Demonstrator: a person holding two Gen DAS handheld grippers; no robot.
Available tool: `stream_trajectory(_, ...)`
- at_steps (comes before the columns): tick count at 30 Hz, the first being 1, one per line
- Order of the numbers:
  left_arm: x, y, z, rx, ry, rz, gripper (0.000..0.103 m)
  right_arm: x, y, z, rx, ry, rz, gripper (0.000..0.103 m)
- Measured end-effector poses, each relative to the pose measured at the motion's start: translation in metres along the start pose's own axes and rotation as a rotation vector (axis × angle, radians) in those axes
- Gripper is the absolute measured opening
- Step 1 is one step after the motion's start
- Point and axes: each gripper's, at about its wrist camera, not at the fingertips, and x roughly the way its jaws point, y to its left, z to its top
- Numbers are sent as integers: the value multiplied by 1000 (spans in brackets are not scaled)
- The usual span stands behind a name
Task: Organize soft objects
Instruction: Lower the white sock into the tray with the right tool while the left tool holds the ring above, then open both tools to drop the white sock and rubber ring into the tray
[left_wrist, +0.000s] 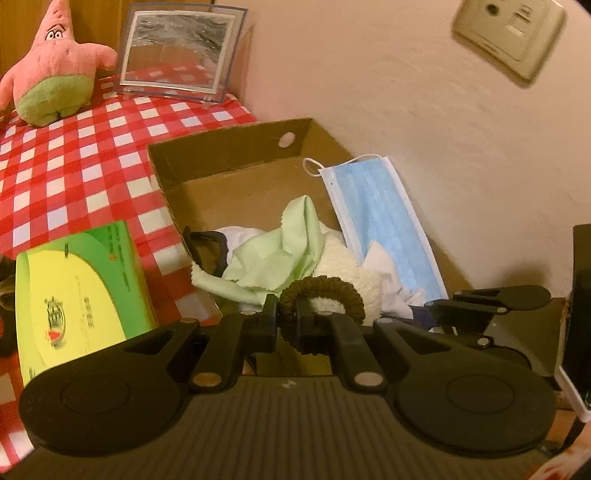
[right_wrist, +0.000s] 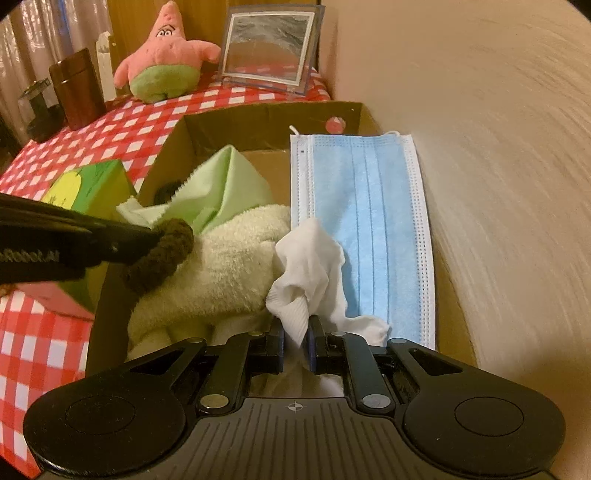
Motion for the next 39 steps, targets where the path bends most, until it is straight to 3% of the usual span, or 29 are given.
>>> stream_trajectory(15,29,24,41,-59,-24,30,9,38,2,50,-13,-71,39,12)
stream_trajectory(20,30,21,37,-40,-13,31,10,42,2,46,-26,-65,44,12)
stream_trajectory(22,28,21,35,-37,-12,28,16,38,0,43,-24,-68,46,13)
stream_trajectory(23,26,20,33,-30,-13,30,18,35,0,41,-24,-69,46,16)
stream_trajectory(25,21,19,31,-18,-20,34,32,30,-1,39,-27,-70,38,33)
stream_trajectory(26,18,18,30,-15,-22,35,35,26,-2,37,-28,-72,32,50)
stream_trajectory(27,15,18,29,-14,-23,31,37,22,-1,35,-28,-76,29,59)
stream_trajectory(39,-47,13,6,-17,-83,9,49,-40,12,4,-34,-138,-41,59)
